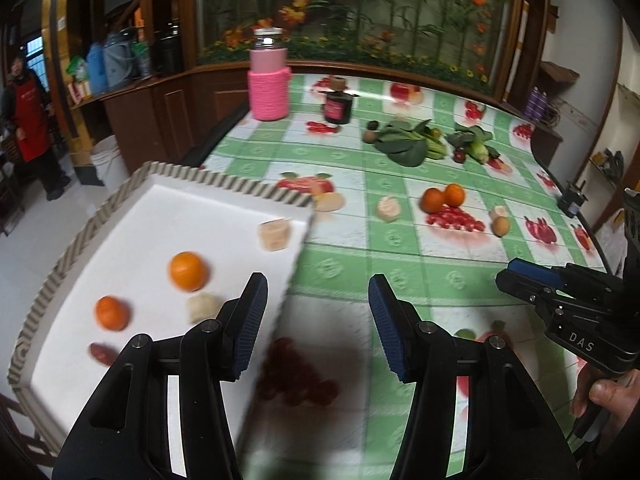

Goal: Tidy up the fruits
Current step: 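Grasp the pale knobby chunk with the left tool while the right tool grasps a brown round fruit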

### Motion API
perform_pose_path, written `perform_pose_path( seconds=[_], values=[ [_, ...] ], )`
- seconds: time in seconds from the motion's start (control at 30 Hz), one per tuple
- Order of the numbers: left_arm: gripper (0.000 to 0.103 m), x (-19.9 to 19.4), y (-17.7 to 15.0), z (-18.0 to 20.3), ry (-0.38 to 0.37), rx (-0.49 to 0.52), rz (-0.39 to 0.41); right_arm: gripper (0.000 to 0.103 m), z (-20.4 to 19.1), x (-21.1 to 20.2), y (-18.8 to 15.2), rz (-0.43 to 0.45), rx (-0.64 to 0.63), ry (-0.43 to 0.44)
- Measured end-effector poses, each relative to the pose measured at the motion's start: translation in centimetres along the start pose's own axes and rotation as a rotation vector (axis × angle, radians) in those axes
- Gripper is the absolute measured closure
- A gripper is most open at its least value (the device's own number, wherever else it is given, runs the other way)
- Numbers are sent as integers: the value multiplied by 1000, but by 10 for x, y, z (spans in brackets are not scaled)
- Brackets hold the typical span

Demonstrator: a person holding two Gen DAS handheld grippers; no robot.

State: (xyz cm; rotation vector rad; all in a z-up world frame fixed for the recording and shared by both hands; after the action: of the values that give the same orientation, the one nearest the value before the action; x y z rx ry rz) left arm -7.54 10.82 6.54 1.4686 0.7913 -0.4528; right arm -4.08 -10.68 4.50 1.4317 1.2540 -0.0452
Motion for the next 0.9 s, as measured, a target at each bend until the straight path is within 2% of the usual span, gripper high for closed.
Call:
perform_pose_path(
  seconds=[0.4, 0.67, 0.9],
  values=[
    [50, 28, 18, 54, -67, 61, -52, 78, 78, -8, 1, -11, 127, -93],
    [50, 55, 28, 71, -74, 71, -101, 78, 103, 8, 22, -38, 108, -151],
    [50, 78, 36, 81, -71, 80, -125, 78, 118, 28, 27, -58, 124, -164]
  ],
)
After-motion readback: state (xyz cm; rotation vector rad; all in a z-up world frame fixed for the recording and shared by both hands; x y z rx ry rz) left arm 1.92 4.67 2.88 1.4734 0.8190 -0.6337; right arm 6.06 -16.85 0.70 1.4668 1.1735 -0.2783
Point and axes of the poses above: each gripper's, at about its wrist camera, not at the fingertips, and x roughly the way its jaws point, z to its right, y to its top, the point moved 2 cm from there along x, roughly the way its jaws point, and after that the axes turned 11 degrees about y, right-handed, at the moved point
